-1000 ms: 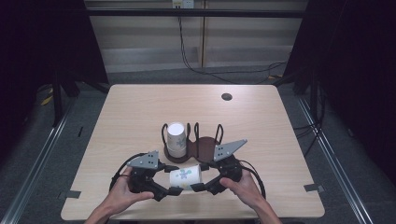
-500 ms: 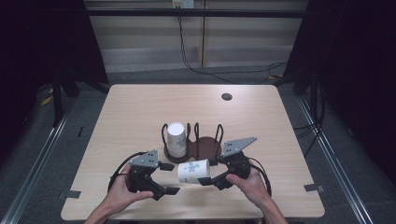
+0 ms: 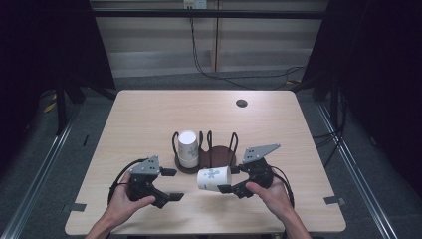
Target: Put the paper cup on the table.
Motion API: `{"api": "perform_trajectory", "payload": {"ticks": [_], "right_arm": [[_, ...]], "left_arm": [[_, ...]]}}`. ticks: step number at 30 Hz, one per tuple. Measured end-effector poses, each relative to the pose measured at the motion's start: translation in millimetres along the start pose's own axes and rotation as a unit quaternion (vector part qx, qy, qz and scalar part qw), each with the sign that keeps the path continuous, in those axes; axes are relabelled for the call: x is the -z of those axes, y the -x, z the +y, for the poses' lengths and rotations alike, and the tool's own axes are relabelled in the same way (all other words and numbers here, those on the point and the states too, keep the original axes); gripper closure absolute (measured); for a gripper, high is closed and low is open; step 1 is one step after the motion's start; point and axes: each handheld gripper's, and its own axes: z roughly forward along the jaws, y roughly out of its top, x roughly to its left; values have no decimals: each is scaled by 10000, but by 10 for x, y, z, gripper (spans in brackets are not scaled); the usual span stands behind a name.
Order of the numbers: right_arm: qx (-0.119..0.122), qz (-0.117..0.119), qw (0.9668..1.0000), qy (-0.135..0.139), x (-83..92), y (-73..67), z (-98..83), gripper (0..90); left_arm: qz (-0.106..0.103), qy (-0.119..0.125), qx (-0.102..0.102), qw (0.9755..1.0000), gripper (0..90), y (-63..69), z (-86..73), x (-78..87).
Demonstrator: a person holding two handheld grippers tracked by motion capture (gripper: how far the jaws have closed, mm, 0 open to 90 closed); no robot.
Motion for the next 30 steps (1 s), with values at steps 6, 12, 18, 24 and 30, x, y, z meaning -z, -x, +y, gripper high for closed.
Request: {"api": "perform_trajectory", "payload": {"ticks": [6,12,18,24,30], "right_arm": [[-68,-247,9996,-121,128,62,-9,295],[-227,-381,9990,-84,231,145,-70,295],[-283,-460,9984,-152,304,151,-106,294],[-366,-625,9971,-237,407,206,-152,294],[-517,-745,9957,-202,555,268,-211,293]], "left_arm": [[77,112,79,9999,159,-77,-12,74],[180,232,216,9993,160,-122,-49,136],[50,93,179,9998,160,-80,-85,162],[379,83,259,9989,160,-105,-99,201],[380,66,301,9988,160,-114,-111,214]]}}
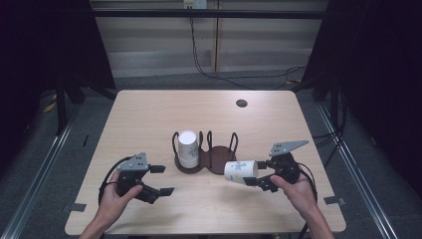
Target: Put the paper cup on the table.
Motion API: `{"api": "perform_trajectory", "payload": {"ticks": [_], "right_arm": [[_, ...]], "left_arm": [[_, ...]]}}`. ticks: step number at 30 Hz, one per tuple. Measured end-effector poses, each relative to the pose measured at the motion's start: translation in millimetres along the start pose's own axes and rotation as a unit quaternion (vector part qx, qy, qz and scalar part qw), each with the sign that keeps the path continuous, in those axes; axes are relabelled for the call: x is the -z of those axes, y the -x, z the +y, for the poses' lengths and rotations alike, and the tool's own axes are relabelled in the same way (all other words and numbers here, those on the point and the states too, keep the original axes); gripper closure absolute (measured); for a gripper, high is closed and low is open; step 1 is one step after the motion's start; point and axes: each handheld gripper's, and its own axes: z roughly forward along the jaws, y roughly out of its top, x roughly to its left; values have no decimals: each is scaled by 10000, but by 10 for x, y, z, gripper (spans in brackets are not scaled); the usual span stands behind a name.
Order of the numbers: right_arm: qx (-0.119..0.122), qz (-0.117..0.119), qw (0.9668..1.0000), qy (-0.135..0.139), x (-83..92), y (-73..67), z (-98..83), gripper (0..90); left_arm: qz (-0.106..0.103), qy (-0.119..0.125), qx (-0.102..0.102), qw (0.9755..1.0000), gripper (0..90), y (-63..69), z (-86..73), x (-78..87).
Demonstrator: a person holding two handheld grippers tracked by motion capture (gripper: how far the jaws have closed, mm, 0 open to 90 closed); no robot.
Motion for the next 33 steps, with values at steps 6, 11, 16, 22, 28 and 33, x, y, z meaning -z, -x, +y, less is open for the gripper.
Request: {"api": "perform_trajectory", "payload": {"ticks": [6,11,16,22,28,33], "right_arm": [[-72,-184,9998,-50,114,79,-16,293],[-250,-364,9990,-108,208,119,-14,293],[-268,-551,9979,-203,280,146,-1,293],[-399,-800,9950,-455,296,303,-6,293],[-530,-1111,9904,-635,338,454,15,293],[-659,-1251,9875,-702,381,559,62,293]], "left_arm": [[29,-11,-25,10000,161,-24,-19,9],[154,-5,-36,9999,161,-43,-43,34],[116,-71,-51,9999,161,-36,-59,16],[127,-100,-38,9999,161,-47,-63,8],[170,-76,-5,9998,161,-74,-70,42],[161,-69,34,9998,161,-86,-80,40]]}}
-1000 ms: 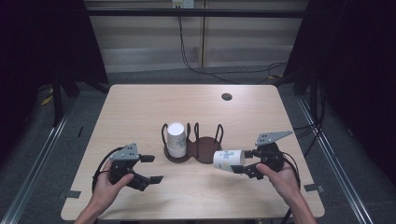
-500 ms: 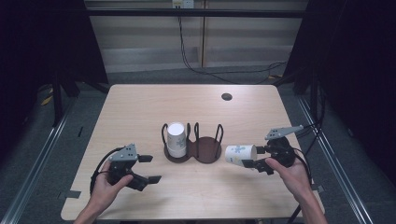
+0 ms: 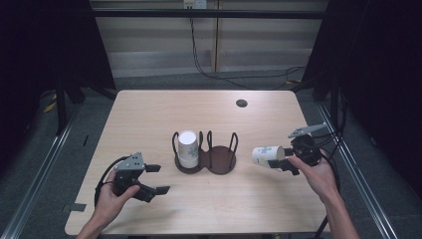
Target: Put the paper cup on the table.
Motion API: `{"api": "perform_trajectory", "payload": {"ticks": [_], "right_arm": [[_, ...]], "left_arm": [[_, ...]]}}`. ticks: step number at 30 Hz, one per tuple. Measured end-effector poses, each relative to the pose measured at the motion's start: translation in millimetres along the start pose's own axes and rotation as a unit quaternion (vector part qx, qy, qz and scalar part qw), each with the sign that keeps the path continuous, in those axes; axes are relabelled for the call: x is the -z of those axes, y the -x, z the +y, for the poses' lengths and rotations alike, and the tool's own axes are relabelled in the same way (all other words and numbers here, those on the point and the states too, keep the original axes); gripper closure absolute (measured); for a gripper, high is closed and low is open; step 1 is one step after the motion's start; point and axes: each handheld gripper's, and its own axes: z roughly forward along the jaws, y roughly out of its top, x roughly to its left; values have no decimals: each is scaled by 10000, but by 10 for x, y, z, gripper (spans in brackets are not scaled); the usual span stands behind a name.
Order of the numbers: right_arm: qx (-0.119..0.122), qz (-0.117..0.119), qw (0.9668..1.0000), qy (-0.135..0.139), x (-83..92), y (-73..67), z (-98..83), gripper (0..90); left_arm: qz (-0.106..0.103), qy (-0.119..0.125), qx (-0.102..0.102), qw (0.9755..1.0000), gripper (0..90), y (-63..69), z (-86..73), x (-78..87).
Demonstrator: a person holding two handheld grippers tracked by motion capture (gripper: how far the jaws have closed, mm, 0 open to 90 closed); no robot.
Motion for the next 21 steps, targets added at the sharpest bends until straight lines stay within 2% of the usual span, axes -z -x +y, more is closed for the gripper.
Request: {"api": "perform_trajectory", "payload": {"ticks": [7,12,21], "right_arm": [[53,-242,9992,-317,-69,35,86,290],[24,-388,9976,-570,-104,52,152,289],[9,-472,9943,-954,-207,113,225,280]], "left_arm": [[-36,-188,-61,9998,161,1,-28,-40],[-54,-188,-49,9998,161,0,-26,-52],[-24,-169,-23,9999,161,-17,-30,-35]]}}
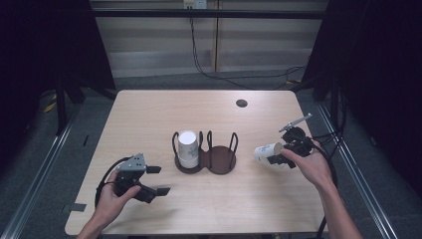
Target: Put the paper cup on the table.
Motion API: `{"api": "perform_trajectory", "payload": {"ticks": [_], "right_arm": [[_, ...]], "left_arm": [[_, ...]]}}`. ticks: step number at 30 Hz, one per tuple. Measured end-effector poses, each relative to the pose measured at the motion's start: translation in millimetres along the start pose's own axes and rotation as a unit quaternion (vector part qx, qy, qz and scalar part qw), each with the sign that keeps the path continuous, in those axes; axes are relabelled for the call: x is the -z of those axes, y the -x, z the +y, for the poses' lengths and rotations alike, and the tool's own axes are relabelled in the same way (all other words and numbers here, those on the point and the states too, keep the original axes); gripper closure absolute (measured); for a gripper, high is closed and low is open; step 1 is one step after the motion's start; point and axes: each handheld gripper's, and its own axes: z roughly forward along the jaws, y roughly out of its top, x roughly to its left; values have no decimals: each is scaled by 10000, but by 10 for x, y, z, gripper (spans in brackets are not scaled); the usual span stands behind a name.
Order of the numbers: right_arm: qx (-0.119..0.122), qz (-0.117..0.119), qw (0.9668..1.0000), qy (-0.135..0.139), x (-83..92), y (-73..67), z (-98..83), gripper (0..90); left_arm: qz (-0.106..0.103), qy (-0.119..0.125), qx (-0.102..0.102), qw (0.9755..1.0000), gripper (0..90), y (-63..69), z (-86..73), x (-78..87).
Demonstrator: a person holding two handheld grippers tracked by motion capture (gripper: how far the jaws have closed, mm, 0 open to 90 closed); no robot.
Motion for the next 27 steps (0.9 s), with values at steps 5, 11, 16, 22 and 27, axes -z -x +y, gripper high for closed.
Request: {"api": "perform_trajectory", "payload": {"ticks": [5,11,16,22,27], "right_arm": [[3,-97,9998,-178,-12,20,68,276],[68,-236,9983,-537,-37,8,162,275],[129,-361,9961,-793,-91,36,217,273],[248,-487,9923,-1115,-146,34,290,264],[326,-515,9901,-1263,-208,8,326,254]], "left_arm": [[-12,6,-11,10000,161,3,2,3],[-19,22,-3,10000,161,-1,0,4],[-31,53,4,10000,161,-1,1,18],[-6,69,31,10000,161,-5,1,28],[6,56,29,10000,161,-11,-2,32]]}}
